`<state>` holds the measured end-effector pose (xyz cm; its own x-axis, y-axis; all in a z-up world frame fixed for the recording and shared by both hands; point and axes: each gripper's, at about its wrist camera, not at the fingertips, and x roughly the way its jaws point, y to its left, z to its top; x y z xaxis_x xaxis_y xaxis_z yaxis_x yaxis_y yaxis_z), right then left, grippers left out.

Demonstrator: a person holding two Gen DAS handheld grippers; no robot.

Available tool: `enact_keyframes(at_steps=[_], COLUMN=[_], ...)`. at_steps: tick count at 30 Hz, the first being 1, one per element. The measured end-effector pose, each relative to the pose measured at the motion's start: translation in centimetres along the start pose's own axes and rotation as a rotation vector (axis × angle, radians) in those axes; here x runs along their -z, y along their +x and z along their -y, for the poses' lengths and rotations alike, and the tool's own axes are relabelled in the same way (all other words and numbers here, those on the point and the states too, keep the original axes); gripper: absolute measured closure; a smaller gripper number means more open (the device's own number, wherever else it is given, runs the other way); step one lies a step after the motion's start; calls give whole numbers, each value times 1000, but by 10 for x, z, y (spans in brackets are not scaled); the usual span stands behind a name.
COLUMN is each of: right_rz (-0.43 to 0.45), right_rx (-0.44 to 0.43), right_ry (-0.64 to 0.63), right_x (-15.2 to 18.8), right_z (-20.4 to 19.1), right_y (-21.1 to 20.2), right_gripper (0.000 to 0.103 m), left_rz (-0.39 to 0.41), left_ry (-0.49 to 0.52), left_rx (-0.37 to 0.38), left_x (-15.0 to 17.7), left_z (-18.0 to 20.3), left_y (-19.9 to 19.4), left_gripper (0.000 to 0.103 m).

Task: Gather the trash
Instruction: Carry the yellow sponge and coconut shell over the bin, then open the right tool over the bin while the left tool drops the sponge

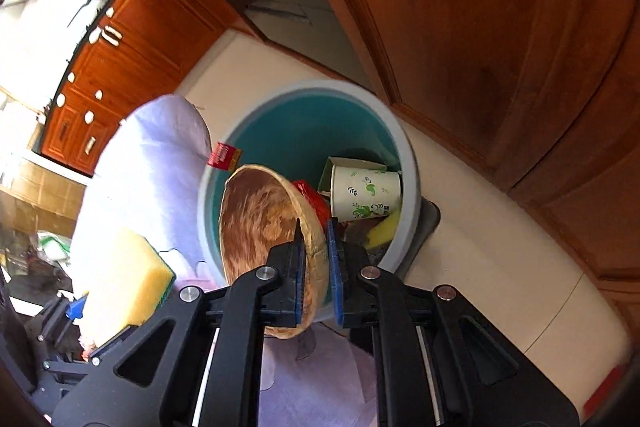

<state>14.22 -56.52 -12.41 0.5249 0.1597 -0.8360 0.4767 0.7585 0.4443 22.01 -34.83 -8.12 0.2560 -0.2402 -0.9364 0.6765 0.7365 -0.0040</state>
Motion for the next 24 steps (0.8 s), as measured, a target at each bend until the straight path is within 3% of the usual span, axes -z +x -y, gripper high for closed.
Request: enact_keyframes(at_steps=[4,6,8,24], right_rz=[-4,4,33,62], right_rx=[11,5,17,21], right_ry=[-11,-1,2,36], right_x=[0,-1,-3,-7], right_z=[-1,2,4,5], right_y=[7,7,2,-16], right_gripper=[83,64,57,38], left_rz=[-14,-19,-22,-34], left_ry=[-1,0,5,23], left_rx=[7,12,17,49], left_x=[-7,-10,-12,-28], left_z=[2,4,6,20], left_y=[12,16,21,41], left_gripper=[28,28,28,27])
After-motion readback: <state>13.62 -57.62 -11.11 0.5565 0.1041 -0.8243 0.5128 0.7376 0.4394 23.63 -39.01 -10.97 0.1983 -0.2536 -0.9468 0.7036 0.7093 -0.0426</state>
